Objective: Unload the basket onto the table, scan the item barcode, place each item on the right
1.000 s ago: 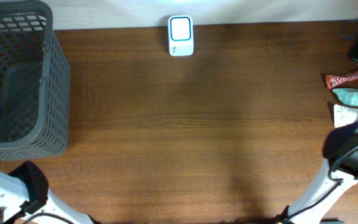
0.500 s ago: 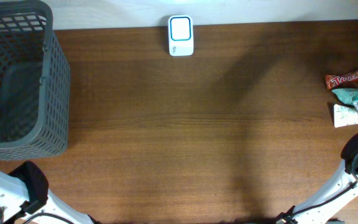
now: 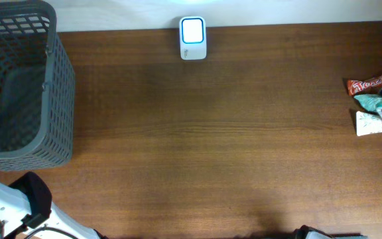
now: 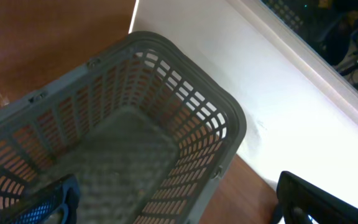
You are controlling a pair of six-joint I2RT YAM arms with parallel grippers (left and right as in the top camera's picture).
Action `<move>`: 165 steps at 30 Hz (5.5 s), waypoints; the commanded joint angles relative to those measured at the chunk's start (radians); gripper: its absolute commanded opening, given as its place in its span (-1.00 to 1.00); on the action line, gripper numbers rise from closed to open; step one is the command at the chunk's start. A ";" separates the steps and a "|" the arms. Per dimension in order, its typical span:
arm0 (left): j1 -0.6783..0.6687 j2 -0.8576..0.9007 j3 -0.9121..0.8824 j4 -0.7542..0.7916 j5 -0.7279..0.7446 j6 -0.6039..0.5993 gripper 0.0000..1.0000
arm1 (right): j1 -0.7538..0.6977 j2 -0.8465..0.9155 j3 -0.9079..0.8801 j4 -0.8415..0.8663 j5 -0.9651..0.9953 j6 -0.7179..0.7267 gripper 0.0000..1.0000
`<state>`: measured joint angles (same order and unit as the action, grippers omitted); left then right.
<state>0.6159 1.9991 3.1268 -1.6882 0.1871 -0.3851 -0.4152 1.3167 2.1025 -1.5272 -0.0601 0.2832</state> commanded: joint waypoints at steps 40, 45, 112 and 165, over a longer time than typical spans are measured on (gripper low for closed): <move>0.003 -0.007 0.003 0.000 0.003 0.010 0.98 | 0.331 -0.580 -0.628 -0.084 -0.285 -0.229 0.97; 0.003 -0.007 0.003 0.000 0.003 0.010 0.98 | 0.331 -0.647 -0.628 -0.085 -0.300 -0.306 0.97; 0.003 -0.007 0.003 0.000 0.003 0.010 0.98 | 0.473 -1.242 -1.030 0.267 -0.243 -0.481 0.97; 0.003 -0.007 0.003 0.000 0.003 0.010 0.98 | 0.375 -1.313 -2.097 1.445 0.074 -0.305 0.97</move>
<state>0.6159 1.9991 3.1268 -1.6878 0.1871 -0.3847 -0.0330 0.0128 0.0139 -0.0772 0.0109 0.0036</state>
